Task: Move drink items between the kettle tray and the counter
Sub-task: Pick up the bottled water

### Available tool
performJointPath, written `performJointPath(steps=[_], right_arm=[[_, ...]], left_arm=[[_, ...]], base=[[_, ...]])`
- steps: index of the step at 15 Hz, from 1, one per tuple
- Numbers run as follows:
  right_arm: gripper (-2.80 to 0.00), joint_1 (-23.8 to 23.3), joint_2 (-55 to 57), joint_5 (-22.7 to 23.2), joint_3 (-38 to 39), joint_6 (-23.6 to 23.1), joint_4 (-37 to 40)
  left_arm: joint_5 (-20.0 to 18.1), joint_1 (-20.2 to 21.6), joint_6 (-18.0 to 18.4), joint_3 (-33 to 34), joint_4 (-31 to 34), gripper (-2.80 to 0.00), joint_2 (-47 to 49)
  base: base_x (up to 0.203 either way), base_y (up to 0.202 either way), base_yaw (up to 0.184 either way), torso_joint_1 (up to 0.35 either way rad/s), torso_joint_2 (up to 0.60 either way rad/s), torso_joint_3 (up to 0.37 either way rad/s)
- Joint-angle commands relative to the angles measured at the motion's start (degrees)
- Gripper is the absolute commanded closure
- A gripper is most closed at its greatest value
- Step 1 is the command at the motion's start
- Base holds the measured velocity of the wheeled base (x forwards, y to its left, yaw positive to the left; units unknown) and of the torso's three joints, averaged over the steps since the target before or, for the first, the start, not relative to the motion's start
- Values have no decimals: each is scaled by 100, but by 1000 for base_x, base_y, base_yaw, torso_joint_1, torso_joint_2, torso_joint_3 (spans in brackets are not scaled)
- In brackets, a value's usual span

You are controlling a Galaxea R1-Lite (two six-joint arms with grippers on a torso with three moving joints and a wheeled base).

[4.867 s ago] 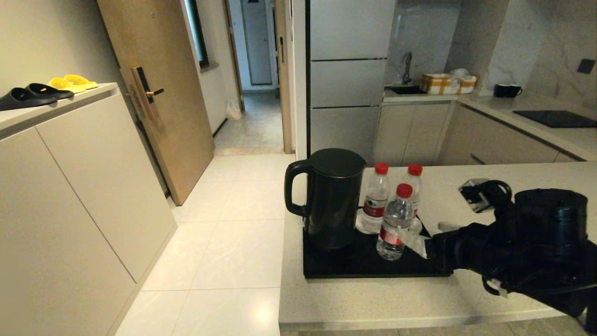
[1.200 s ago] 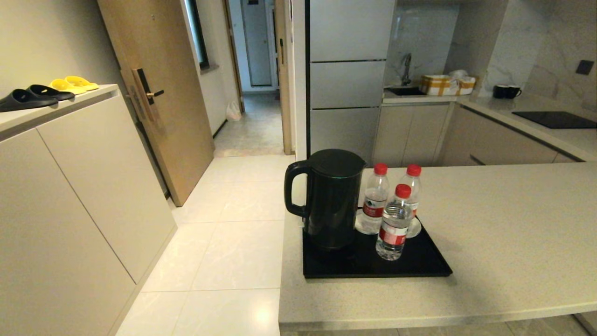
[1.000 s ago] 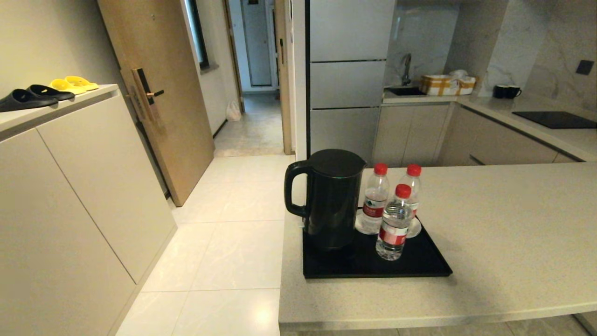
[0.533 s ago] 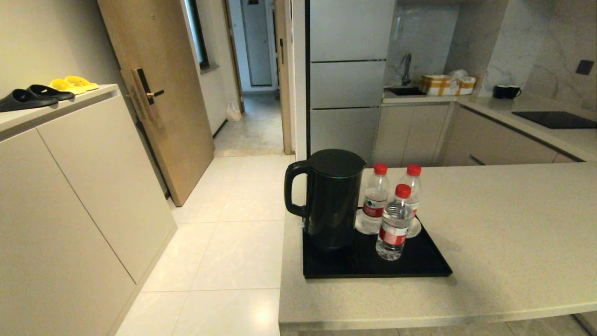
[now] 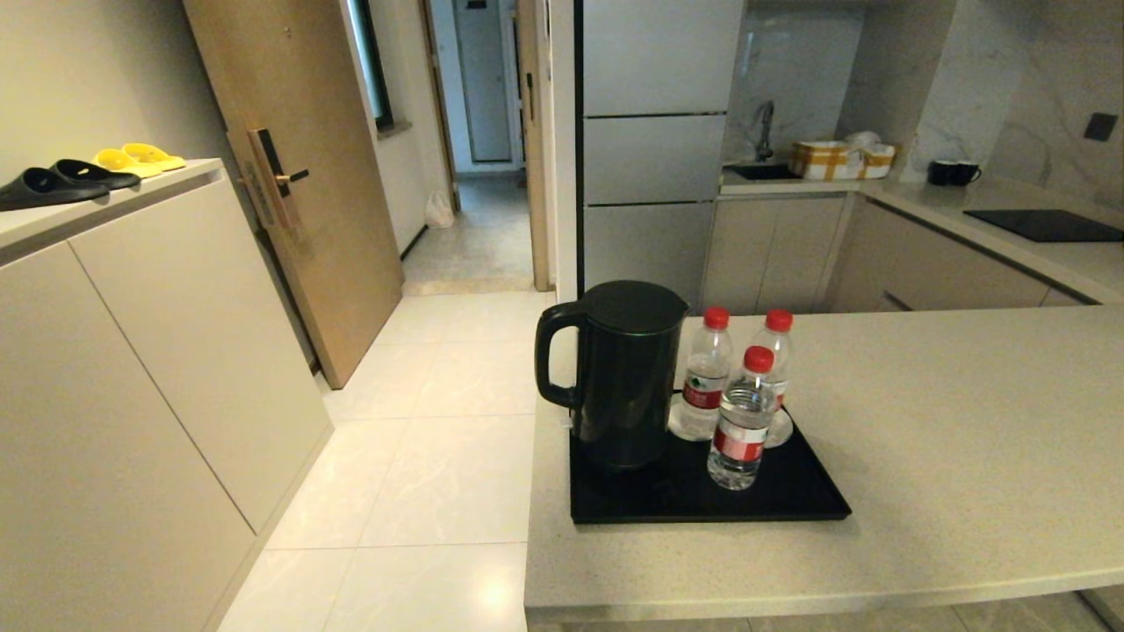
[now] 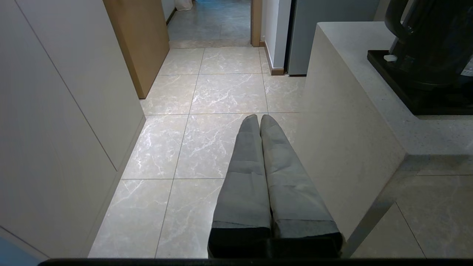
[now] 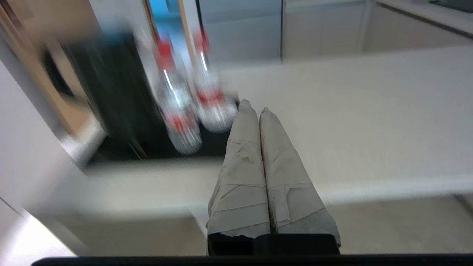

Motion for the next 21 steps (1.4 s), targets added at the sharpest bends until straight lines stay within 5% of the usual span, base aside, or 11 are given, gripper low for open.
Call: performJointPath(steps=[1,5,9,13,16,17,19,21], right_arm=[[0,25,1912,186,-1285,95,427],[0,336,4132,1105,-1311,-273,246],[0,1026,5950,1338,-1248,-391,-397],[0,1915,7913,170,-1282,-229,-2338],[0,2491,9132,-562,-927,-95,-5208],[-280,2572,9460,-731,-809,-84,-5786],[-280,2643,9735,-900,-774,-146,-6476],[-280,2648,9743,-893,-781,-179,-6373]], left_arm=[[9,4,-1,1,3,0,7],[0,-4,-1,1,3,0,7],[9,4,-1,1,3,0,7],[9,4,-1,1,3,0,7],[9,4,-1,1,3,0,7],[9,3,-1,1,3,0,7],[6,4,-1,1,3,0,7],[0,4,-1,1,3,0,7]], base=[[0,0,0,0,0,0],[0,0,0,0,0,0],[0,0,0,0,0,0],[0,0,0,0,0,0],[0,0,0,0,0,0],[0,0,0,0,0,0],[0,0,0,0,0,0],[0,0,0,0,0,0]])
